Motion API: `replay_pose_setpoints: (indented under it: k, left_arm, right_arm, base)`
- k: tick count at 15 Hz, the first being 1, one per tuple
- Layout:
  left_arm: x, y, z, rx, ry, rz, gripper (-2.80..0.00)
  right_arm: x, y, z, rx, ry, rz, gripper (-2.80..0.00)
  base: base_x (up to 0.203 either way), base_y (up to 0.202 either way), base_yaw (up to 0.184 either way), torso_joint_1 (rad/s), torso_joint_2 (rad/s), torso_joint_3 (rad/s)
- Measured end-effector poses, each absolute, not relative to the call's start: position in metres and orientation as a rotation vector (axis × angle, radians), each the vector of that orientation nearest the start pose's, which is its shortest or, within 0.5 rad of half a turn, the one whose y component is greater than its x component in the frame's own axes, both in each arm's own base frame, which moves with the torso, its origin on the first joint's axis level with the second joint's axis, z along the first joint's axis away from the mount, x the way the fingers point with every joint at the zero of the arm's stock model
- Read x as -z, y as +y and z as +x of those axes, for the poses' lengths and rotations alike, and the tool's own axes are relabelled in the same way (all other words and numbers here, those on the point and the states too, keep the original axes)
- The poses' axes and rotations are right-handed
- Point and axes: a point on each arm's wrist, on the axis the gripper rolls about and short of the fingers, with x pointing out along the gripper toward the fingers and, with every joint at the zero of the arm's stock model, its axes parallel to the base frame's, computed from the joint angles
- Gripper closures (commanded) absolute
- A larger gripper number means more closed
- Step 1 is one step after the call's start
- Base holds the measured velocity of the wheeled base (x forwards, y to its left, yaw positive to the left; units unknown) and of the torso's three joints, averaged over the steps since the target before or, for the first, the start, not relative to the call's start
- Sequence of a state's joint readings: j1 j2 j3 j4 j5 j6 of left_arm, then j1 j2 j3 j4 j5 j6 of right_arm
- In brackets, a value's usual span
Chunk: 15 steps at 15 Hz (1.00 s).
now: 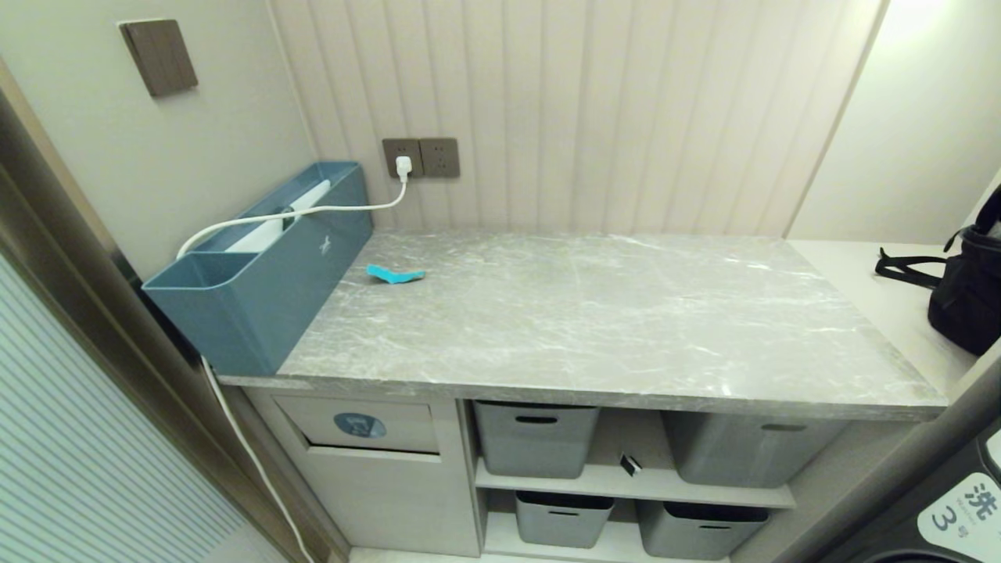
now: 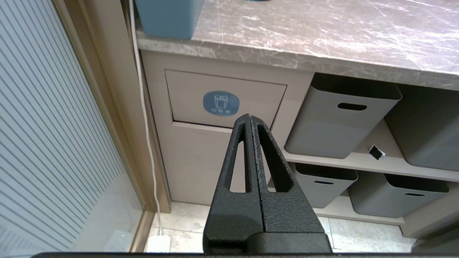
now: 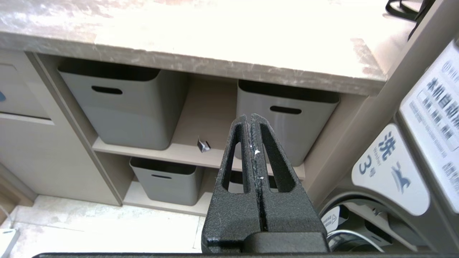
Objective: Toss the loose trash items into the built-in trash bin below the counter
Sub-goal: Pick up the garbage
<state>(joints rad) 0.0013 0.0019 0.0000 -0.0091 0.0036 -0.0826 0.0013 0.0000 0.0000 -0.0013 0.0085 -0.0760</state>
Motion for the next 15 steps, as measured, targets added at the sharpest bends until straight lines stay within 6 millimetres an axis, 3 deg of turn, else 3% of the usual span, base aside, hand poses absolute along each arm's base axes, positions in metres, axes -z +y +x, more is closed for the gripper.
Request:
replay_pose_setpoints:
  k: [3, 6, 8, 9, 11, 13, 15]
  left_arm:
    - [-0.086, 0.000, -0.025, 0.007, -0.043, -0.066, 0.00]
    - [-0.131, -0.001, -0.032, 0.069, -0.123, -0.061, 0.00]
    - [-0.175, -0.002, -0.022, 0.096, -0.105, -0.068, 0.00]
    - [-0.199, -0.002, -0.008, 0.104, -0.079, -0.079, 0.00]
    - [-0.251, -0.003, 0.039, 0.126, -0.020, -0.099, 0.00]
    - [-0.294, -0.005, 0.098, 0.153, 0.014, -0.107, 0.00]
    - [-0.323, -0.009, 0.168, 0.161, 0.050, -0.097, 0.00]
  right_arm:
    - [-0.076, 0.000, -0.023, -0.009, -0.002, -0.068, 0.00]
    - [-0.076, 0.000, -0.023, -0.009, -0.002, -0.066, 0.00]
    - [-0.076, 0.000, -0.023, -0.009, -0.001, -0.066, 0.00]
    - [-0.076, 0.000, -0.023, -0.009, -0.002, -0.066, 0.00]
    - [-0.076, 0.000, -0.023, -0.009, -0.002, -0.066, 0.00]
    - [-0.076, 0.000, -0.023, -0.009, -0.002, -0.066, 0.00]
    - [-0.076, 0.000, -0.023, -0.008, -0.002, -0.066, 0.00]
  base:
    - [0.000, 0.000, 0.000, 0.055, -0.11, -0.057]
    - [0.000, 0.000, 0.000, 0.000, 0.00, 0.000]
    - [0.000, 0.000, 0.000, 0.000, 0.00, 0.000]
    - [0.000, 0.000, 0.000, 0.000, 0.00, 0.000]
    - [0.000, 0.000, 0.000, 0.000, 0.00, 0.000]
    - [0.000, 0.000, 0.000, 0.000, 0.00, 0.000]
    - [0.000, 0.000, 0.000, 0.000, 0.00, 0.000]
